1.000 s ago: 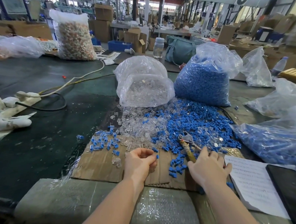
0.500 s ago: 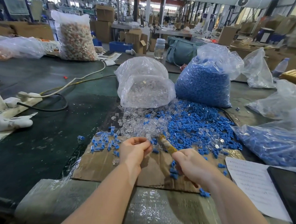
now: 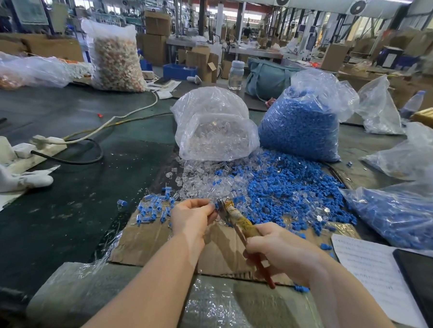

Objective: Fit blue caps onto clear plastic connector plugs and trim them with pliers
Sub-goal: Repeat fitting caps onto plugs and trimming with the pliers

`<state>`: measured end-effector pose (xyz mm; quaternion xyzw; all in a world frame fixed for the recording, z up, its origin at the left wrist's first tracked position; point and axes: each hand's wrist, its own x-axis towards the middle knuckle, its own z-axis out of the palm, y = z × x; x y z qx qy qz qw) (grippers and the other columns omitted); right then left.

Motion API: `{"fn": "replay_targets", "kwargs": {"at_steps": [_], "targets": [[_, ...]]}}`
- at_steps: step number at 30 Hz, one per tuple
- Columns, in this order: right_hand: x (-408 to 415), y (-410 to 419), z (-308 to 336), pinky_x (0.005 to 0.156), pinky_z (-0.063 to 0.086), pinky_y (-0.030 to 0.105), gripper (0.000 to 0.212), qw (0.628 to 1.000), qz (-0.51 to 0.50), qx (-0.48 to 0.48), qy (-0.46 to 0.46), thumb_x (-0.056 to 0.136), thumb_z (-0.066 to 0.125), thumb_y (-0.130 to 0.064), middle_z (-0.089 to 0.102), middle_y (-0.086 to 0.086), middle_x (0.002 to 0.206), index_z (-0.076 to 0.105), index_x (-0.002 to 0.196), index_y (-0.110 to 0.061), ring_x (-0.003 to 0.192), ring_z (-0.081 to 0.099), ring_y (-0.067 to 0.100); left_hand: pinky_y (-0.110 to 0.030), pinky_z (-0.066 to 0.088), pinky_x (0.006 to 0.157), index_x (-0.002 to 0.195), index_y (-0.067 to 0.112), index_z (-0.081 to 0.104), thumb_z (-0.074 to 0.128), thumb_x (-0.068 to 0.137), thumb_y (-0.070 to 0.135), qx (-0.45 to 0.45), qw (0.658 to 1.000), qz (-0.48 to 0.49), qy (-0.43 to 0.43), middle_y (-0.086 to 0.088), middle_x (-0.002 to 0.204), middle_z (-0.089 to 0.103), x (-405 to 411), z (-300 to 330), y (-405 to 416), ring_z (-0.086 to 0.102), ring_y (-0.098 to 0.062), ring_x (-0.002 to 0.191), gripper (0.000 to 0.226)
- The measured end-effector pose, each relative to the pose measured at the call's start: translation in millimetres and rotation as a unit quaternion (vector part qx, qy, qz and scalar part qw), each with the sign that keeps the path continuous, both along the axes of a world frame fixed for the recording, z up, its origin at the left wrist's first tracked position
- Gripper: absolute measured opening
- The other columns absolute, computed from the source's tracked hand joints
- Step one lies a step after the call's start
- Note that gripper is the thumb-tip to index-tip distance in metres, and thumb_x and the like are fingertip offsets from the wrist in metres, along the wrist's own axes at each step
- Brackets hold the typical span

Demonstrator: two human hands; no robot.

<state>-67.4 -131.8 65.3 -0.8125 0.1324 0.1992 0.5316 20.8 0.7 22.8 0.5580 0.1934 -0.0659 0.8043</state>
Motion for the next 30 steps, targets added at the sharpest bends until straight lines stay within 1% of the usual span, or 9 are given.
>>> {"fn": "replay_targets", "kwargs": {"at_steps": [3,7,11,14,16,18,21,27,30], "targets": [[0.3,0.4,-1.5,0.067,0.041,0.036,0.012,1.0,-0.006,-0.008,0.003,0.083,0.045,0.0,0.049,0.011,0.083,0.045,0.086,-0.011,0.069,0.052,0.019,-0.019,0.054,0.055,0.075,0.005,0.06,0.063,0.08,-0.01,0.003,1.0,0.012,0.002,-0.012,0.079,0.064,-1.1,2.2,-0.6,0.063,-0.016,0.063,0.017],[0.5,1.3,-2.4,0.065,0.041,0.032,0.017,1.0,0.003,-0.019,0.004,0.081,0.042,0.004,0.049,0.008,0.081,0.044,0.081,-0.013,0.073,0.05,0.021,-0.021,0.05,0.05,0.076,0.008,0.06,0.065,0.081,-0.005,0.032,0.999,0.02,0.008,-0.01,0.078,0.063,-2.6,4.7,-1.1,0.06,-0.016,0.062,0.015],[-0.3,1.4,-1.8,0.068,0.038,0.036,0.017,1.0,0.009,-0.025,0.002,0.079,0.04,0.005,0.045,0.011,0.084,0.042,0.082,-0.011,0.077,0.044,0.025,-0.015,0.048,0.043,0.08,0.007,0.062,0.066,0.081,-0.003,0.043,0.999,0.026,0.005,-0.008,0.074,0.063,-6.1,6.6,-1.0,0.057,-0.012,0.054,0.011],[-1.1,1.4,-1.1,0.068,0.036,0.037,0.017,1.0,0.011,-0.027,0.001,0.078,0.039,0.006,0.044,0.013,0.086,0.042,0.084,-0.009,0.079,0.042,0.026,-0.015,0.049,0.047,0.087,0.004,0.063,0.065,0.081,-0.005,0.022,0.999,0.033,0.01,-0.009,0.075,0.063,-8.3,7.9,-1.2,0.057,-0.012,0.056,0.01],[-1.8,1.6,-0.8,0.068,0.033,0.038,0.019,0.999,0.02,-0.025,0.0,0.076,0.038,0.007,0.043,0.013,0.088,0.044,0.089,-0.005,0.08,0.04,0.026,-0.017,0.051,0.053,0.09,0.002,0.063,0.065,0.081,-0.006,0.019,0.999,0.035,0.01,-0.01,0.078,0.063,-8.7,8.3,-1.5,0.059,-0.013,0.059,0.012],[-1.7,1.8,-0.6,0.068,0.033,0.037,0.027,0.999,0.032,-0.027,-0.001,0.076,0.037,0.007,0.041,0.012,0.09,0.045,0.102,0.002,0.081,0.039,0.025,-0.019,0.052,0.057,0.09,0.002,0.064,0.065,0.081,-0.006,0.024,0.999,0.031,0.012,-0.011,0.082,0.064,-8.6,8.4,-1.7,0.06,-0.014,0.062,0.012],[-0.4,1.2,-1.0,0.062,0.032,0.032,0.039,0.999,0.037,-0.018,-0.01,0.077,0.036,0.008,0.043,0.009,0.084,0.048,0.114,-0.001,0.078,0.039,0.024,-0.021,0.053,0.059,0.086,0.003,0.063,0.064,0.081,-0.007,0.023,0.999,0.022,0.021,-0.013,0.084,0.064,-7.9,7.9,-1.2,0.06,-0.015,0.063,0.011],[0.4,2.5,-3.5,0.05,0.033,0.029,0.029,0.997,0.042,-0.033,-0.048,0.082,0.039,0.005,0.045,0.006,0.072,0.056,0.101,-0.007,0.065,0.041,0.022,-0.026,0.054,0.066,0.077,0.007,0.061,0.064,0.081,-0.007,0.026,0.999,0.026,0.024,-0.013,0.084,0.064,-6.0,4.7,0.1,0.061,-0.016,0.064,0.014],[0.2,2.0,-4.6,0.052,0.034,0.032,0.025,0.998,0.034,-0.023,-0.051,0.081,0.04,0.006,0.046,0.007,0.07,0.056,0.096,-0.007,0.065,0.042,0.022,-0.027,0.055,0.068,0.079,0.006,0.061,0.064,0.081,-0.007,0.025,0.999,0.029,0.021,-0.014,0.085,0.065,-6.4,4.2,0.8,0.062,-0.017,0.064,0.013]]}}
